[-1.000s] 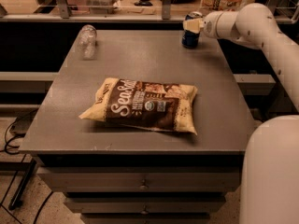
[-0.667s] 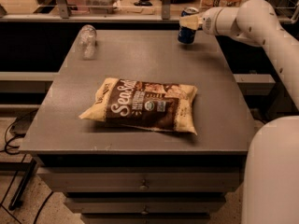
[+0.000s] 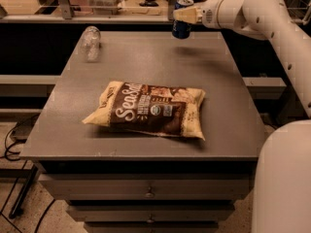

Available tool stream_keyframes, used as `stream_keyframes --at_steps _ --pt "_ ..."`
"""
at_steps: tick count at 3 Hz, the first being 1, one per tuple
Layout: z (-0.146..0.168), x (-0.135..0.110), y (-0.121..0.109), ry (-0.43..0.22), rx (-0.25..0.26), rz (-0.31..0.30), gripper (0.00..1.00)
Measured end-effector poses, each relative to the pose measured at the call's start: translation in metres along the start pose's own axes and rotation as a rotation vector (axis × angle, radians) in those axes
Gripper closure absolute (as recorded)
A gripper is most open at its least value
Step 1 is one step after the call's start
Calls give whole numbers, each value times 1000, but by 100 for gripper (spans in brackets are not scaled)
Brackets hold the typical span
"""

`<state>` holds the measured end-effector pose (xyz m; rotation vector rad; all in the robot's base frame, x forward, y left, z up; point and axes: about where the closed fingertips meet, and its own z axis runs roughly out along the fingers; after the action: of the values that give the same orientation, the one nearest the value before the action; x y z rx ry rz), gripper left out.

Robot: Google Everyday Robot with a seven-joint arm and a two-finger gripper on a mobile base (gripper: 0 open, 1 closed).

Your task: Move pepsi can near water bottle

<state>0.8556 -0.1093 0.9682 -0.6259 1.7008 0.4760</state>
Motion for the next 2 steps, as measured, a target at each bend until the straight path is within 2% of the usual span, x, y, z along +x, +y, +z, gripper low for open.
stream_keyframes --at_steps 1,2 --pt "5 3 6 -7 -25 17 100" --pt "26 -8 39 -38 -109 0 100"
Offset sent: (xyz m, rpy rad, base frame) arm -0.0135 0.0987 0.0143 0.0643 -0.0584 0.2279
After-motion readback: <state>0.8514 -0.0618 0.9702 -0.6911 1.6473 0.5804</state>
